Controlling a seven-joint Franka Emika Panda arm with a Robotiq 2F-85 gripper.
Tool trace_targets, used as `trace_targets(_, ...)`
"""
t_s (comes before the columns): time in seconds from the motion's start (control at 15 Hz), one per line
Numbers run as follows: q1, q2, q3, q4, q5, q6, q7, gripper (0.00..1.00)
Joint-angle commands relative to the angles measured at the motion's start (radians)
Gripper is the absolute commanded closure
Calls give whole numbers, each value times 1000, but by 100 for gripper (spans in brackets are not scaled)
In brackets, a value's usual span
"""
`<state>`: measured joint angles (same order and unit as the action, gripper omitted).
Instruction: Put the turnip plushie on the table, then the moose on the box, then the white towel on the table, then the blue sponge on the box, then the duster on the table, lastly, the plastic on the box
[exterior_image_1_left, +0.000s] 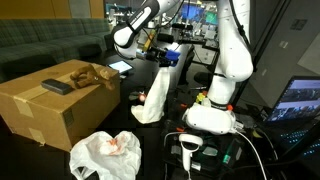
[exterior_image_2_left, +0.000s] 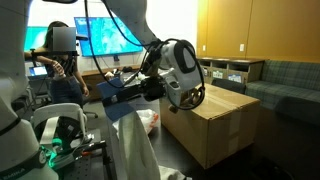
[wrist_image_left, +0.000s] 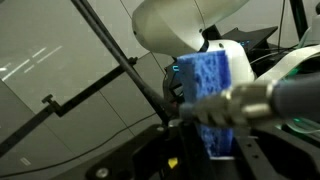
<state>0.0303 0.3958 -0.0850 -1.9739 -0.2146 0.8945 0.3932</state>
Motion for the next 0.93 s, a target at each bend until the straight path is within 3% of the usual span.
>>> trace_targets(0.0, 1, 27, -41, 94, -50, -111, 127, 97)
trace_targets(0.07, 9, 26, -53, 113, -57, -136, 166, 97)
trace_targets(0.13, 66, 16, -127, 52, -61, -64, 199, 97)
trace_targets(0.4, 171, -12, -241, 61, -65, -62, 356, 97)
trace_targets(0.67, 298, -20, -339, 131, -59, -58, 494, 97)
trace_targets(0.87, 352, -47, -377, 229, -32, -52, 557, 97)
